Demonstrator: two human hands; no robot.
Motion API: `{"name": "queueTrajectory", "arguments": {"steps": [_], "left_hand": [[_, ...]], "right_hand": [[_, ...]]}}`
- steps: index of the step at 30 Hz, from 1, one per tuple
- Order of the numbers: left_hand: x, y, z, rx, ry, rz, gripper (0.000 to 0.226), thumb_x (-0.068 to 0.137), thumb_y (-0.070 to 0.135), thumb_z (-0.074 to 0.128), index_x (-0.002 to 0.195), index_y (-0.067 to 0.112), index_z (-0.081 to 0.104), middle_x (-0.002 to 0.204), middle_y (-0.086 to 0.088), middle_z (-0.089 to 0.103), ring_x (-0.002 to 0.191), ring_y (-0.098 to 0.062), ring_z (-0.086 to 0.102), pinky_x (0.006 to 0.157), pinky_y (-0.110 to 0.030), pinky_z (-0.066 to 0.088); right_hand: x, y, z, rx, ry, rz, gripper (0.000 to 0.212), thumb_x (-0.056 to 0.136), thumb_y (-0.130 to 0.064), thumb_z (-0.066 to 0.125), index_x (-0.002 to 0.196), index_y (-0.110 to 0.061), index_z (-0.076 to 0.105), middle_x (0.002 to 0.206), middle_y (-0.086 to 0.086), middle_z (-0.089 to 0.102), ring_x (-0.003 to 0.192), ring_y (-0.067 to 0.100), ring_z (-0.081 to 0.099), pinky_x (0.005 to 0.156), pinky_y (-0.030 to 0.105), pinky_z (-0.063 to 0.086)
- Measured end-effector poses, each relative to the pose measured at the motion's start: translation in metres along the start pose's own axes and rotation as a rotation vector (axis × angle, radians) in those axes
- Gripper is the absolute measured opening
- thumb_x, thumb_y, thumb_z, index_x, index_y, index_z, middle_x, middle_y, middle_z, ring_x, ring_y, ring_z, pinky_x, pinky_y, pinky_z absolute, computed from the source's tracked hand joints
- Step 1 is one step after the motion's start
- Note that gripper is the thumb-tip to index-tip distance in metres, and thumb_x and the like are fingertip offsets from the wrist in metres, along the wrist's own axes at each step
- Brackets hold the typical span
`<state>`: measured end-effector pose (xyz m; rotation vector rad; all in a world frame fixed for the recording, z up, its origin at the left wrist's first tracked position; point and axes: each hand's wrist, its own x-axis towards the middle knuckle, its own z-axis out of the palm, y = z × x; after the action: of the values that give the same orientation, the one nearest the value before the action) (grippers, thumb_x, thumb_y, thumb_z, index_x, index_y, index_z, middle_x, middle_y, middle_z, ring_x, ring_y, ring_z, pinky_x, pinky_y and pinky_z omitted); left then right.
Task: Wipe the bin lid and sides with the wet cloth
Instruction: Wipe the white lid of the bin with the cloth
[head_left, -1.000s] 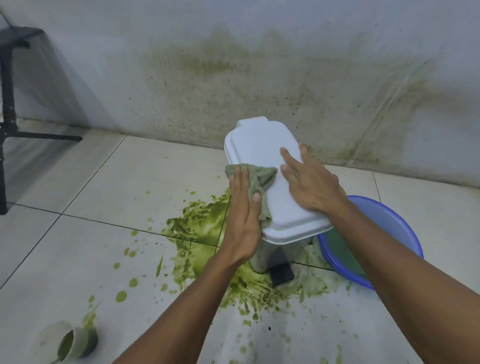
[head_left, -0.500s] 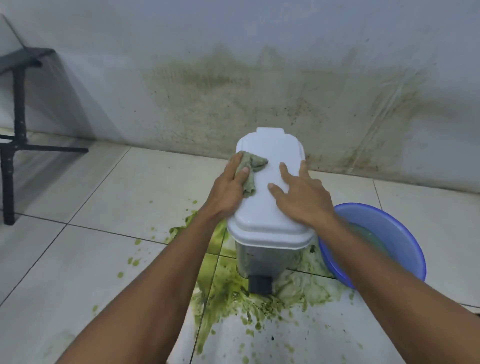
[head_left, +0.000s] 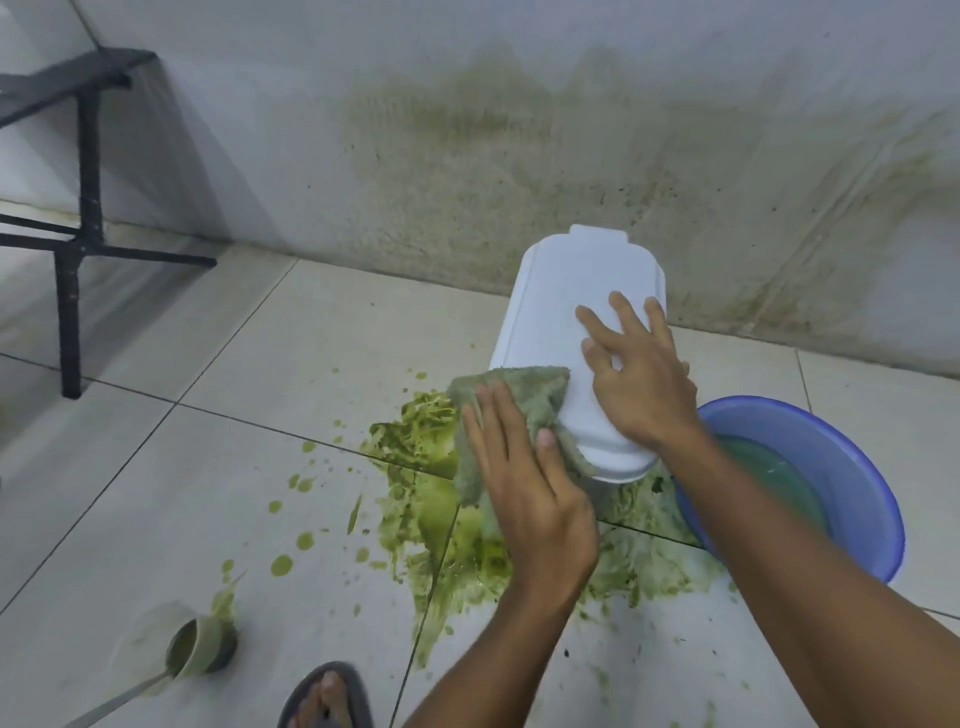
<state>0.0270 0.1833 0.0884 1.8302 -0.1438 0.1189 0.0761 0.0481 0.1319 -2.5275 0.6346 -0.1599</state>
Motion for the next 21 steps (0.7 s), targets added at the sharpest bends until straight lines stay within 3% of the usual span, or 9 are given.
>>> {"name": "queueTrajectory", "arguments": {"steps": [3, 6, 8, 11, 13, 15, 19, 21], "left_hand": [[0.025, -0.004, 0.003, -0.016, 0.025, -0.009, 0.056, 0.106, 0.037, 0.029, 0.161, 0.027, 0.022, 0.167, 0.017, 0.014, 0.156, -0.004, -0.002, 0.126, -0.024, 0.000], [0.089, -0.011, -0.008, -0.034, -0.104, -0.048, 0.048, 0.107, 0.034, 0.032, 0.154, 0.027, 0.040, 0.156, 0.012, 0.041, 0.149, -0.010, 0.028, 0.125, -0.042, 0.021], [0.118, -0.007, -0.010, -0.054, -0.173, -0.107, 0.045, 0.109, 0.032, 0.034, 0.152, 0.028, 0.046, 0.151, 0.009, 0.049, 0.144, -0.012, 0.037, 0.122, -0.045, 0.028], [0.102, -0.003, 0.001, -0.013, -0.111, -0.096, 0.047, 0.111, 0.034, 0.029, 0.158, 0.032, 0.032, 0.164, 0.010, 0.032, 0.156, -0.012, 0.013, 0.127, -0.041, 0.014], [0.060, 0.002, 0.010, -0.021, -0.036, -0.064, 0.051, 0.112, 0.034, 0.027, 0.162, 0.034, 0.017, 0.169, 0.020, 0.012, 0.154, 0.002, -0.007, 0.124, -0.021, -0.003], [0.022, 0.004, 0.018, -0.058, -0.004, -0.026, 0.053, 0.112, 0.032, 0.029, 0.162, 0.033, 0.012, 0.168, 0.023, 0.003, 0.151, 0.006, -0.015, 0.116, -0.007, -0.008], [0.016, 0.003, 0.024, -0.090, -0.003, -0.004, 0.054, 0.111, 0.032, 0.028, 0.161, 0.032, 0.011, 0.167, 0.024, 0.000, 0.152, 0.004, -0.017, 0.119, -0.010, -0.007], [0.044, -0.002, 0.015, -0.057, -0.021, -0.030, 0.053, 0.111, 0.036, 0.027, 0.162, 0.031, 0.012, 0.168, 0.023, 0.002, 0.153, 0.003, -0.015, 0.123, -0.019, -0.006]], "right_hand": [[-0.005, -0.007, 0.007, 0.014, 0.024, 0.063, 0.047, 0.106, -0.041, 0.029, 0.153, -0.046, 0.029, 0.167, -0.017, 0.001, 0.152, 0.013, -0.018, 0.117, 0.068, 0.013], [-0.005, -0.022, 0.020, -0.016, 0.060, 0.162, 0.053, 0.106, -0.042, 0.027, 0.158, -0.037, 0.017, 0.168, -0.010, -0.008, 0.151, 0.025, -0.026, 0.115, 0.071, 0.011], [-0.004, -0.030, 0.025, -0.016, 0.101, 0.218, 0.054, 0.106, -0.041, 0.027, 0.158, -0.033, 0.016, 0.168, -0.008, -0.008, 0.150, 0.028, -0.028, 0.114, 0.074, 0.010], [-0.001, -0.034, 0.028, 0.009, 0.159, 0.247, 0.053, 0.106, -0.039, 0.028, 0.158, -0.032, 0.020, 0.168, -0.008, -0.005, 0.150, 0.028, -0.027, 0.113, 0.075, 0.010], [-0.001, -0.033, 0.028, 0.007, 0.168, 0.249, 0.053, 0.105, -0.039, 0.029, 0.157, -0.033, 0.021, 0.168, -0.009, -0.004, 0.151, 0.027, -0.027, 0.113, 0.074, 0.010], [-0.001, -0.031, 0.028, 0.016, 0.168, 0.238, 0.052, 0.106, -0.038, 0.031, 0.157, -0.034, 0.023, 0.168, -0.010, -0.003, 0.151, 0.025, -0.026, 0.114, 0.074, 0.010], [0.000, -0.025, 0.027, -0.006, 0.143, 0.204, 0.052, 0.106, -0.038, 0.030, 0.157, -0.035, 0.022, 0.168, -0.011, -0.002, 0.151, 0.024, -0.025, 0.113, 0.074, 0.011], [-0.001, -0.025, 0.027, -0.028, 0.128, 0.195, 0.052, 0.106, -0.039, 0.027, 0.158, -0.034, 0.019, 0.168, -0.012, -0.001, 0.151, 0.025, -0.026, 0.113, 0.075, 0.011]]}}
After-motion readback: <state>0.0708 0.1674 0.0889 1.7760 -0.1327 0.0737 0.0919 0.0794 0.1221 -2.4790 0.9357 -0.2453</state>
